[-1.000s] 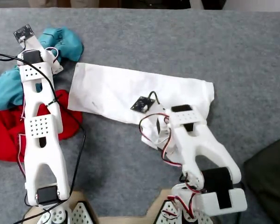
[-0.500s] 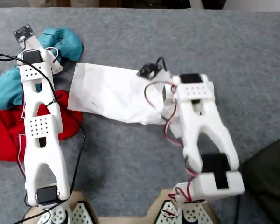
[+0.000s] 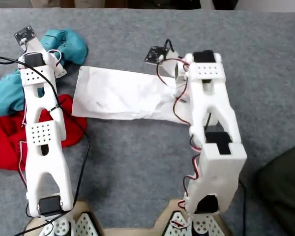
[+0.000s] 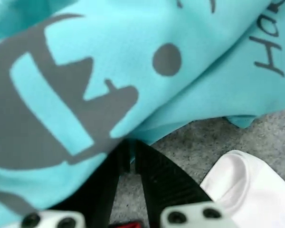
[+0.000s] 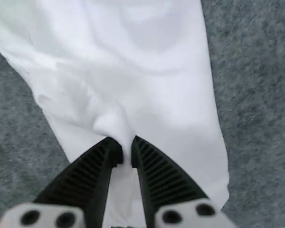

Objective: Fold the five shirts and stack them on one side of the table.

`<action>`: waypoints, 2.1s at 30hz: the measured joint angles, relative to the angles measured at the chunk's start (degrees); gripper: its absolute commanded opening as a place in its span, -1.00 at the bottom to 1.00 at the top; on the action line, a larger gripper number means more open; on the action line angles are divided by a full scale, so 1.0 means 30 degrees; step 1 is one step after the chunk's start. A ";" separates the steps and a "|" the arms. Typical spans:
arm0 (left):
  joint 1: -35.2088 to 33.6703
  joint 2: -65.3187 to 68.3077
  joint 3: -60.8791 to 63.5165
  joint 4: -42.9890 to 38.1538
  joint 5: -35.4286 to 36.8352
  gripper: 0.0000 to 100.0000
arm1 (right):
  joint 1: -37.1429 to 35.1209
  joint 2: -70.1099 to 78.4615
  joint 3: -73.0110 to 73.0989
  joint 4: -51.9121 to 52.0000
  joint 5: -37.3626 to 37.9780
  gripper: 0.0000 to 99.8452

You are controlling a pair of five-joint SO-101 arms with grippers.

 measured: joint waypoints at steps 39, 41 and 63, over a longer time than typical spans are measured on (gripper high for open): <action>0.0000 0.0000 0.0000 0.0000 0.0000 -0.91 | 0.1905 0.0967 -0.2872 0.2930 -0.8088 -0.96; 0.0000 0.0000 0.0000 0.0000 0.0000 -0.91 | 0.2784 0.0908 -0.2872 0.3458 -0.9495 -0.91; 0.0000 0.0000 0.0000 0.0000 0.0000 -0.91 | 0.5275 0.2403 -0.2637 0.3839 -1.5648 -0.56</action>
